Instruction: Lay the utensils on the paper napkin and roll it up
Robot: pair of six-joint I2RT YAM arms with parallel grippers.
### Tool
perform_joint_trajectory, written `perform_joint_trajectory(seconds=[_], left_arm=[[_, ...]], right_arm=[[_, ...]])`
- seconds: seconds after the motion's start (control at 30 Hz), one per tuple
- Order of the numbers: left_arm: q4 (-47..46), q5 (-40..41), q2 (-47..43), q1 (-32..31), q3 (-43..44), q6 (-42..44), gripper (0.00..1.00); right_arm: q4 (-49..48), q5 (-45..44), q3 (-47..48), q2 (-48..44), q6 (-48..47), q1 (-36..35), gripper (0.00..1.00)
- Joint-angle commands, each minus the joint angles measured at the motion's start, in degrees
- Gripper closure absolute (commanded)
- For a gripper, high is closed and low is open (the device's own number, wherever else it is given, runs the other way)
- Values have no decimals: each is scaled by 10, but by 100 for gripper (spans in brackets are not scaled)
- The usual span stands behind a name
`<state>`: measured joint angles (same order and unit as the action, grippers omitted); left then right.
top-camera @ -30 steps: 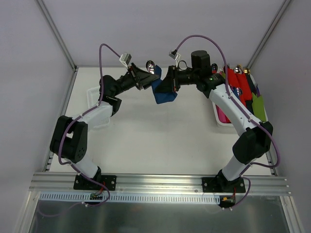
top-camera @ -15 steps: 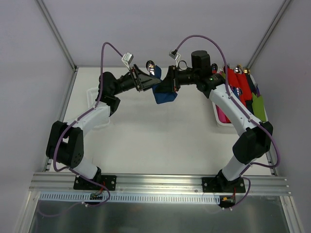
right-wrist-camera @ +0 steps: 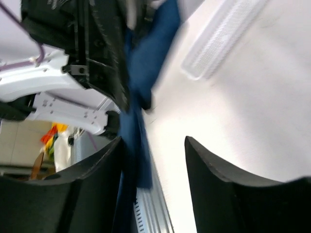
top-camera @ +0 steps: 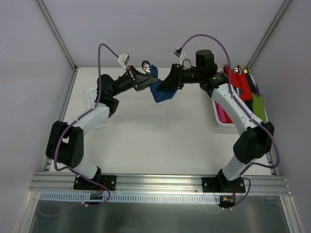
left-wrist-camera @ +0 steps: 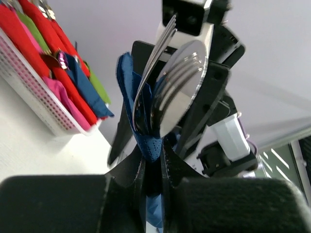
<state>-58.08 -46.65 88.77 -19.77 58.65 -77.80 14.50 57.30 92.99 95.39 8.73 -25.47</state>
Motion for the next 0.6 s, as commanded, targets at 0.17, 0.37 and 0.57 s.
perform_joint_trajectory(seconds=[0.17, 0.37, 0.57], left_arm=[[173, 82, -36, 39, 54, 113, 100], [290, 133, -55, 39, 73, 171, 100], [307, 132, -56, 29, 87, 180, 100]], right_arm=[[90, -199, 81, -41, -82, 96, 51], [100, -218, 91, -70, -127, 47, 79], [122, -239, 93, -62, -151, -49, 76]])
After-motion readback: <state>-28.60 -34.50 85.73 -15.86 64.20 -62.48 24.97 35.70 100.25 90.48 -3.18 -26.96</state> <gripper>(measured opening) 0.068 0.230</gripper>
